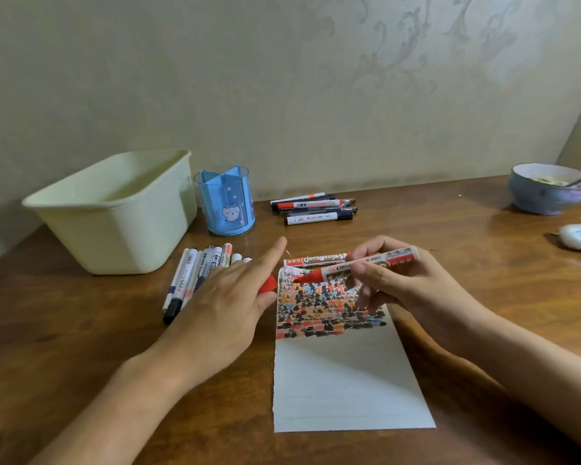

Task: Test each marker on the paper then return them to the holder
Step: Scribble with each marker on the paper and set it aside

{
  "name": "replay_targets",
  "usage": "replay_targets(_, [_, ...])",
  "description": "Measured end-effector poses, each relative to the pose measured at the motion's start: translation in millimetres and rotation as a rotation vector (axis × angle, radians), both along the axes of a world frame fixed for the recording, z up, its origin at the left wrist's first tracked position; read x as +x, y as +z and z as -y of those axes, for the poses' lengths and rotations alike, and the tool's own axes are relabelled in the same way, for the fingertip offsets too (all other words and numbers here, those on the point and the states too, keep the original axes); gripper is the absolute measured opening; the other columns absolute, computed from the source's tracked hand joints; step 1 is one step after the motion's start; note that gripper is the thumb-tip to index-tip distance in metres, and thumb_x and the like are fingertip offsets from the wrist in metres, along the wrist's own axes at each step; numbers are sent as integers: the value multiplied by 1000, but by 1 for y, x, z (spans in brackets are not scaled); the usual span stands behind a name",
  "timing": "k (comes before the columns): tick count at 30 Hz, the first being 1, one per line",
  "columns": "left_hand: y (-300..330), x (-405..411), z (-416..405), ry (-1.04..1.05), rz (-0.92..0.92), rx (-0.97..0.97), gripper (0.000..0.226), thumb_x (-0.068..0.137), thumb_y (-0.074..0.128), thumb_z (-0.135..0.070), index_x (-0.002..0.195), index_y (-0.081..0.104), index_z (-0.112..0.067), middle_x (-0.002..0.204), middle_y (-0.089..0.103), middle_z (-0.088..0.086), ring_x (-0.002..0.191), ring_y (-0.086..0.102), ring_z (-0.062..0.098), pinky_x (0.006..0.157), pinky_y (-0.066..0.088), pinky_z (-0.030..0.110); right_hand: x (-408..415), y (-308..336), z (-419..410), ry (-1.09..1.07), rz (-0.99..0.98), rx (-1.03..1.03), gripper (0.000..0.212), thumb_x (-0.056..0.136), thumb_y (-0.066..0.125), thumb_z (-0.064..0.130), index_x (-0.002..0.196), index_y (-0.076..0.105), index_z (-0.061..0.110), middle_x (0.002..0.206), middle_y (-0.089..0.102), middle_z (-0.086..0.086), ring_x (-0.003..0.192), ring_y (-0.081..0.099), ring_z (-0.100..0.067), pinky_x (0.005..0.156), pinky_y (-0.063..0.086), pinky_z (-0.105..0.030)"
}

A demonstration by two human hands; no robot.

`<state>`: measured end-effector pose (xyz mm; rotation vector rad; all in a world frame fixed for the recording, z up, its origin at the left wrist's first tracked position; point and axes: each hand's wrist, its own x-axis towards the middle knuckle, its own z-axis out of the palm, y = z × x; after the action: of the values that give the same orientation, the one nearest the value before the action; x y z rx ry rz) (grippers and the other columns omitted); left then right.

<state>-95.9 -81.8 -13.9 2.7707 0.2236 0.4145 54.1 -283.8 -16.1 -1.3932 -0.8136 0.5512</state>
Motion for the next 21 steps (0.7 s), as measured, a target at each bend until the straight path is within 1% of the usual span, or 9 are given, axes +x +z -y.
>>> replay_targets(1, [-1,0,-1,16,25,-14,63,99,49,-35,150,14,-50,126,35,-33,122,34,-9,96,33,9,1,0,0,-3,-17,-3,25,80,70,27,97,67,9,82,72,-9,67,66,-18,60,56,-26])
replay_targets(3, [-1,0,-2,40,69,-49,42,93,61,-37,127,39,-48,110,47,-28,108,49,-3,71,40,4,1,0,-1,-6,-53,-1,24,84,68,31,98,70,12,90,74,-14,71,68,-21,61,57,-25])
replay_targets(5, [-1,0,-2,55,82,-83,30,89,67,-38,108,45,-43,106,52,-26,99,52,-2,62,42,6,1,-1,-2,-5,-67,3,17,87,69,31,96,74,17,93,74,-17,72,69,-22,61,56,-24])
replay_targets(8, [1,0,0,43,84,-103,29,87,68,-38,105,46,-44,105,50,-27,92,52,-6,61,45,6,1,-3,-2,-2,-66,-4,11,88,71,30,91,74,20,89,74,-13,71,68,-21,61,56,-25])
replay_targets(10, [1,0,2,34,84,-110,28,88,67,-38,106,47,-43,104,49,-28,88,49,-14,62,45,3,0,-2,-2,11,-61,-10,11,87,68,30,89,75,22,84,74,-11,69,68,-20,61,56,-25])
replay_targets(12, [0,-1,2,25,81,-106,28,87,67,-39,108,48,-42,104,50,-28,88,47,-19,63,44,0,-3,-2,-3,26,-47,-21,12,89,71,31,89,74,21,85,74,-11,69,68,-22,60,57,-26])
replay_targets(16, [1,-1,4,-9,86,-94,31,85,68,-41,108,48,-44,103,49,-29,87,47,-21,67,41,-5,-4,-4,-2,76,17,-85,13,88,72,34,97,73,24,92,76,-9,75,72,-25,63,57,-27])
replay_targets(18, [1,-1,4,-29,74,-82,30,86,66,-42,109,48,-45,106,50,-29,89,47,-20,67,40,-4,-3,-7,-2,83,66,-113,22,85,73,33,105,71,24,97,76,-6,78,74,-26,64,57,-30])
replay_targets(21, [1,-1,3,-35,101,-105,31,81,57,-52,111,53,-44,107,51,-29,92,47,-22,70,42,-3,-1,-10,-2,67,177,-125,20,83,77,28,101,73,21,94,76,-2,78,75,-24,67,56,-34])
